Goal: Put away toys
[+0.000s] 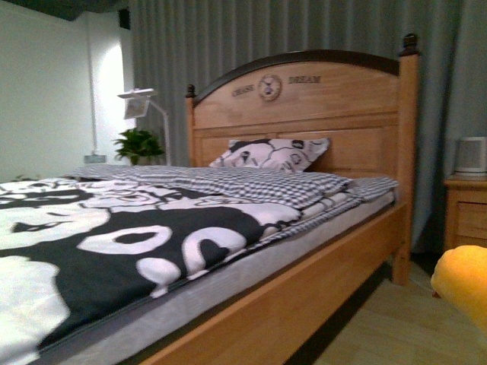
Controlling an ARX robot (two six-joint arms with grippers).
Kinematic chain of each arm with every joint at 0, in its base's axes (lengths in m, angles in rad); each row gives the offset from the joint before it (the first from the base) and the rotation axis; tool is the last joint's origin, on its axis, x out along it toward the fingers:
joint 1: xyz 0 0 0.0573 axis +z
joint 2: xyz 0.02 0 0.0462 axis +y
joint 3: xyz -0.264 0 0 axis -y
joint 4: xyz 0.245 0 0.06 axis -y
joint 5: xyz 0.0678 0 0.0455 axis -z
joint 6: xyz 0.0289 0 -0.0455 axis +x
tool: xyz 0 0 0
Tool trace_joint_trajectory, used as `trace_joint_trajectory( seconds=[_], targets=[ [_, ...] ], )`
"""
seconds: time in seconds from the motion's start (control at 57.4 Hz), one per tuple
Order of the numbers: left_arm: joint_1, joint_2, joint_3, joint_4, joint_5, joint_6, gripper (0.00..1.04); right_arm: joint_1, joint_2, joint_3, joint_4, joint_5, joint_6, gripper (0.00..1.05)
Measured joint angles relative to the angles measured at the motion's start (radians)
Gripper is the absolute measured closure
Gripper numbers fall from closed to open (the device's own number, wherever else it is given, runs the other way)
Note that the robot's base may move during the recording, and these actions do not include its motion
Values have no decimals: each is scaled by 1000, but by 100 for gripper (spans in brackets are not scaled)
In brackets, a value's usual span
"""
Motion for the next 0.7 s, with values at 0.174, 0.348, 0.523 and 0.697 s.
trace_joint_trajectory(
  seconds=[0.174, 0.348, 0.523, 0.697],
  targets=[
    [0, 0, 0, 0, -1, 0, 6, 0, 0, 0, 0, 0, 0, 98],
    [0, 0, 0, 0, -3, 0, 6, 0, 0, 0, 0, -2, 0, 98],
    [0, 0, 0, 0, -2, 0, 6, 0, 0, 0, 0, 0, 0, 98],
    [0, 0, 0, 0, 0, 0, 6, 0, 0, 0, 0, 1, 0, 98]
  ],
)
